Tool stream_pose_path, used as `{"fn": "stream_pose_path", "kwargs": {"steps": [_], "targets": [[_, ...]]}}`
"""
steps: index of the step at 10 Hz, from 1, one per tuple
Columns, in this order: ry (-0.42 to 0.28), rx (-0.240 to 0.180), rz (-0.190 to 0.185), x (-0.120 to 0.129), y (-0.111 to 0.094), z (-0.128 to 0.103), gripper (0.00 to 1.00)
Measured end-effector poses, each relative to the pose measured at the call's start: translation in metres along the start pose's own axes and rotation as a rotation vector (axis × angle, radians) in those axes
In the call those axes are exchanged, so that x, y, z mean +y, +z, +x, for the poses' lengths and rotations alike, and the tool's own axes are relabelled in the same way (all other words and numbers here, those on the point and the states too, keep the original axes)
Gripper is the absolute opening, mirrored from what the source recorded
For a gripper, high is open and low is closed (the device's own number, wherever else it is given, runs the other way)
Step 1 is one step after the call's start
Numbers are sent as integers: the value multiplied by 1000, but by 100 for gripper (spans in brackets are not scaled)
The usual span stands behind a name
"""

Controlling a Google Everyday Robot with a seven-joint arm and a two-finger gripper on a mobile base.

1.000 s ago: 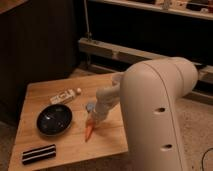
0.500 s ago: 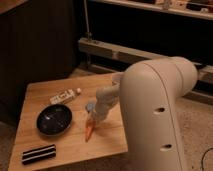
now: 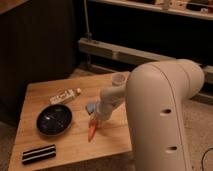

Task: Drag the pepper across the table

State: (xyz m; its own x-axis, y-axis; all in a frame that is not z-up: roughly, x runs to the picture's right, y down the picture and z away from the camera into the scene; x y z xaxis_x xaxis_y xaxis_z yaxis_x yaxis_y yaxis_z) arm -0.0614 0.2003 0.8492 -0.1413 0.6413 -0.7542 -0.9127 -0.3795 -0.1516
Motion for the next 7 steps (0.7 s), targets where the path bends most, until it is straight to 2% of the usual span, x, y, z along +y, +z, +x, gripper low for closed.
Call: {"fn": "stream_pose_path", "kwargs": {"steps": [3,5,7], "targets": [[12,0,-5,-4,0,-1,9],[34,-10,-10,-26,-7,-4,9],[32,-10,-8,-26,-8,-4,9]]}}
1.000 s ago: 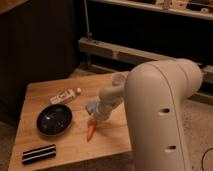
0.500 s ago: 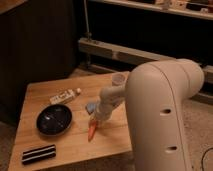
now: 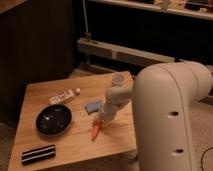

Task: Drag the pepper across the table

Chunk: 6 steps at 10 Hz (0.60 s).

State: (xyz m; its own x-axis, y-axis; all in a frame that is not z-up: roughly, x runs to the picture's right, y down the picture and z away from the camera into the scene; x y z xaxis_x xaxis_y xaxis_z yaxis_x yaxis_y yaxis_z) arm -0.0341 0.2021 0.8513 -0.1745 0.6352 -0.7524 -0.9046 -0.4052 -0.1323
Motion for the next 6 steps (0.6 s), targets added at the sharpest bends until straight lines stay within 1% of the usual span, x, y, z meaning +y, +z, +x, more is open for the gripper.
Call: {"fn": "stream_pose_path", "kwargs": {"steps": [3,4,6], "targets": [[2,0,0,-1,-2,0,9],[11,-3,1,-6,-4,0,9],[40,-16,0,-30,-12,-2,9]]}}
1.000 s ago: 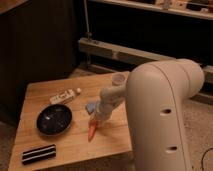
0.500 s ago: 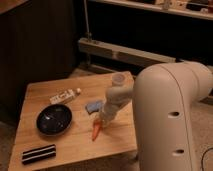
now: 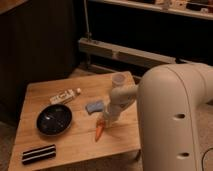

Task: Drag the pepper across the table

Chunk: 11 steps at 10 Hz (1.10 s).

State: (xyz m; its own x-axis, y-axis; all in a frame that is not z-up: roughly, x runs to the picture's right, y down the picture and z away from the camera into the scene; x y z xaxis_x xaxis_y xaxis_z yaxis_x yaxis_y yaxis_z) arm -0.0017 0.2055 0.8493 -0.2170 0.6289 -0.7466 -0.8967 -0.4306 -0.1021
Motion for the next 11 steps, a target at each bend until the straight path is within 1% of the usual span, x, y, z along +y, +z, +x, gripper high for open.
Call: {"fn": "stream_pose_path", "kwargs": {"steps": [1,8,11], "targets": [[11,-5,0,-8,-3,-1,9],[9,-6,2,-8,-4,-1,9],[44,-27,11,-35,-18,-1,9]]}}
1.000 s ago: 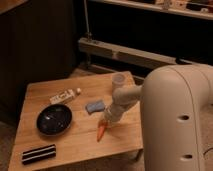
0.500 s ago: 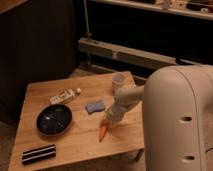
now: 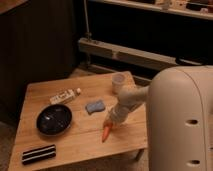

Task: Drag the pepper across the table

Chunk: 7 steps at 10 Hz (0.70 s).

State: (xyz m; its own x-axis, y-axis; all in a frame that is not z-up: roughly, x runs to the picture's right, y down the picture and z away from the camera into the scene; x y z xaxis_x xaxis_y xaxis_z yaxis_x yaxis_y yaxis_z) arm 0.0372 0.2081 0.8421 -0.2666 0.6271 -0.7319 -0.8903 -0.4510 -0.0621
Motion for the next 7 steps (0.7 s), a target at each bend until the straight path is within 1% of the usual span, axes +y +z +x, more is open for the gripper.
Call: {"fn": "stream_pose_path", "kwargs": {"steps": [7], "targets": [[45,-23,10,-21,-11,-5,9]]}}
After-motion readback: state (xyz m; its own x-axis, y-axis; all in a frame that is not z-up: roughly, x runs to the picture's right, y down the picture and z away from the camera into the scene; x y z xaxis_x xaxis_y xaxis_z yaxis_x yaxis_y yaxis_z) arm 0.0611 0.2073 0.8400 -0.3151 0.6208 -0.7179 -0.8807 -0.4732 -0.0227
